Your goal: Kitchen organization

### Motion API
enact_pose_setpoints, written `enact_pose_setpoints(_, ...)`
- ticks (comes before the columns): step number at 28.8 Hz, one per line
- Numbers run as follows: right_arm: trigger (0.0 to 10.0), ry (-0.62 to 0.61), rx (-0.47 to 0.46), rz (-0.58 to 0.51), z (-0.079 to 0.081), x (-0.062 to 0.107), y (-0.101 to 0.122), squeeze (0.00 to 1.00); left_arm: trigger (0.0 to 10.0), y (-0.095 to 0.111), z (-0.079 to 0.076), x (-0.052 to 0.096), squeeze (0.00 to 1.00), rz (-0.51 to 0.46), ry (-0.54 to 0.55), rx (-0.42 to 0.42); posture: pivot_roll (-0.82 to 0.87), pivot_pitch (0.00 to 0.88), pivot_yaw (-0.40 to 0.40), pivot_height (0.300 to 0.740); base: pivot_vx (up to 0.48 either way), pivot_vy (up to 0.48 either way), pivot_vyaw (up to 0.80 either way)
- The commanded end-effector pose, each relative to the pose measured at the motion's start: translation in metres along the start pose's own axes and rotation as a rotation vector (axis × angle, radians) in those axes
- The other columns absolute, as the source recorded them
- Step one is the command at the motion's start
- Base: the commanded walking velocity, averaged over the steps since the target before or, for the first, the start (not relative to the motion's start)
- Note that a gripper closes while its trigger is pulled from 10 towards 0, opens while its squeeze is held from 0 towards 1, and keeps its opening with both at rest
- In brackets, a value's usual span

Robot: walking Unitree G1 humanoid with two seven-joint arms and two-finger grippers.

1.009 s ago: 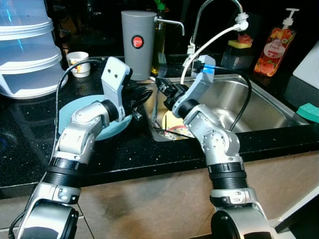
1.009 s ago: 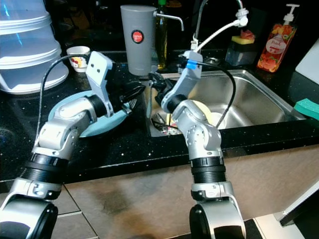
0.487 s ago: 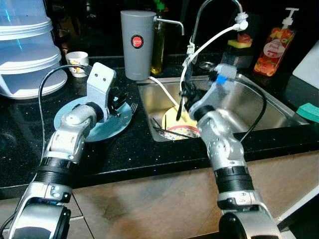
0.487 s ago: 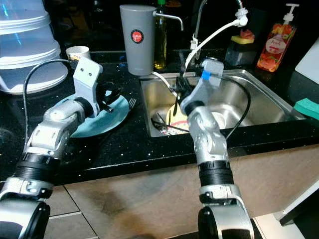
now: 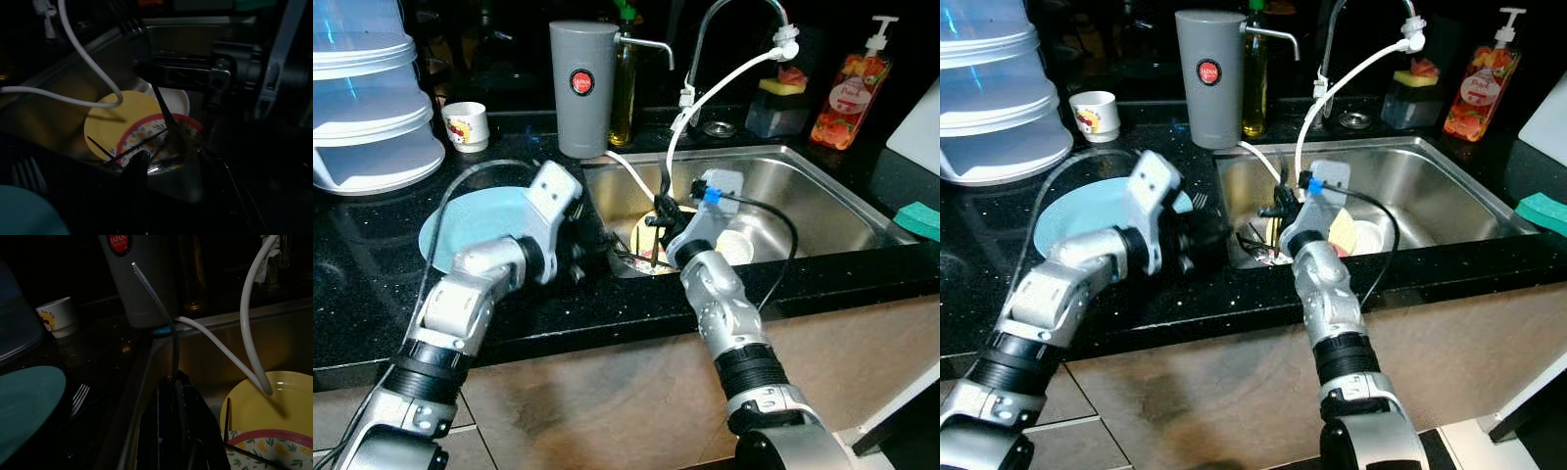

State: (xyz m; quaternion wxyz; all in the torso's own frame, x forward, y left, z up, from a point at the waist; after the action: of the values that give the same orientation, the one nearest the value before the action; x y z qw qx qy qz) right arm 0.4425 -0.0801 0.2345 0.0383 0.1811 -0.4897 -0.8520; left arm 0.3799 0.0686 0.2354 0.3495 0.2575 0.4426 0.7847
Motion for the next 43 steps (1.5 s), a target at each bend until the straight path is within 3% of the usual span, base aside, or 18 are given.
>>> enact_pose_setpoints(1,8.1,0.001,0.006,0.005,-0.002,0.002,-0.005,0.0,10.0,-0.003,-0.003,0.002,0.0,0.019,-0.017,-0.014,0.09,0.046,-0.001,0.74,0.0,0.0,0.0)
enact_pose_setpoints(2,9.6,0.0,0.006,0.007,-0.002,0.002,-0.006,0.0,10.0,-0.003,-0.003,0.001,0.0,0.019,-0.014,-0.016,0.09,0.046,-0.001,0.74,0.0,0.0,0.0)
enact_pose_setpoints(4,10.0,0.0,0.007,0.011,-0.002,0.003,-0.007,0.0,10.0,-0.003,-0.002,0.001,0.0,0.021,-0.011,-0.017,0.09,0.043,-0.003,0.74,0.0,0.0,0.0)
enact_pose_setpoints(23,10.0,0.014,0.003,0.032,-0.004,0.002,-0.015,0.0,10.0,-0.008,-0.001,-0.002,0.0,0.053,0.014,0.0,0.07,0.053,-0.002,0.74,0.0,0.0,0.0)
enact_pose_setpoints(25,10.0,0.018,0.0,0.035,-0.004,0.003,-0.016,0.04,10.0,-0.008,-0.001,-0.002,0.0,0.053,0.015,0.004,0.06,0.052,-0.002,0.74,0.0,0.0,0.0)
enact_pose_setpoints(26,10.0,0.02,-0.001,0.036,-0.004,0.003,-0.016,0.84,10.0,-0.009,-0.001,-0.003,0.0,0.054,0.016,0.005,0.06,0.053,-0.003,0.74,0.0,0.0,0.0)
enact_pose_setpoints(27,10.0,0.02,-0.002,0.037,-0.004,0.003,-0.015,0.84,10.0,-0.01,-0.002,-0.003,0.0,0.055,0.016,0.006,0.06,0.053,-0.003,0.74,0.0,0.0,0.0)
enact_pose_setpoints(28,10.0,0.02,-0.001,0.04,-0.005,0.003,-0.016,1.0,10.0,-0.01,-0.001,-0.003,0.0,0.056,0.017,0.006,0.06,0.053,-0.003,0.74,0.0,0.0,0.0)
enact_pose_setpoints(31,10.0,0.009,0.024,0.043,-0.008,0.004,-0.015,0.95,10.0,-0.011,-0.001,-0.003,0.0,0.059,0.021,0.007,0.05,0.052,0.0,0.74,0.0,0.0,0.0)
enact_pose_setpoints(32,10.0,0.004,0.031,0.044,-0.009,0.004,-0.015,0.0,10.0,-0.012,0.0,-0.003,0.0,0.06,0.024,0.006,0.05,0.052,0.0,0.74,0.0,0.0,0.0)
enact_pose_setpoints(38,10.0,-0.005,0.041,0.04,-0.014,0.005,-0.012,0.0,10.0,-0.015,0.006,-0.004,0.0,0.074,0.06,0.01,0.04,0.04,0.012,0.74,0.0,0.0,0.0)
enact_pose_setpoints(43,10.0,-0.006,0.045,0.021,-0.014,0.004,-0.007,0.0,10.0,-0.02,0.03,-0.001,0.0,0.102,0.2,0.051,0.04,0.034,0.021,0.74,0.0,0.0,0.0)
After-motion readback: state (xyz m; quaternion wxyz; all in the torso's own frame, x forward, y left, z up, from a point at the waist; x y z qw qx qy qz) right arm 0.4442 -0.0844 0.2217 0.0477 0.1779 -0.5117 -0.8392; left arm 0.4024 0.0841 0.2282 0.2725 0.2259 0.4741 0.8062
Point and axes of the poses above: a point about 5 cm out from each wrist's last joint towards the gripper, its own x axis pointing back from the gripper into the wrist, its own y axis along the axis of the wrist's last joint, z = x × y, the point moved 6 cm from there along -x, pointing out of the wrist towards the gripper, and after that the axes turned 14 degrees about -x, right-handed, at the moved point
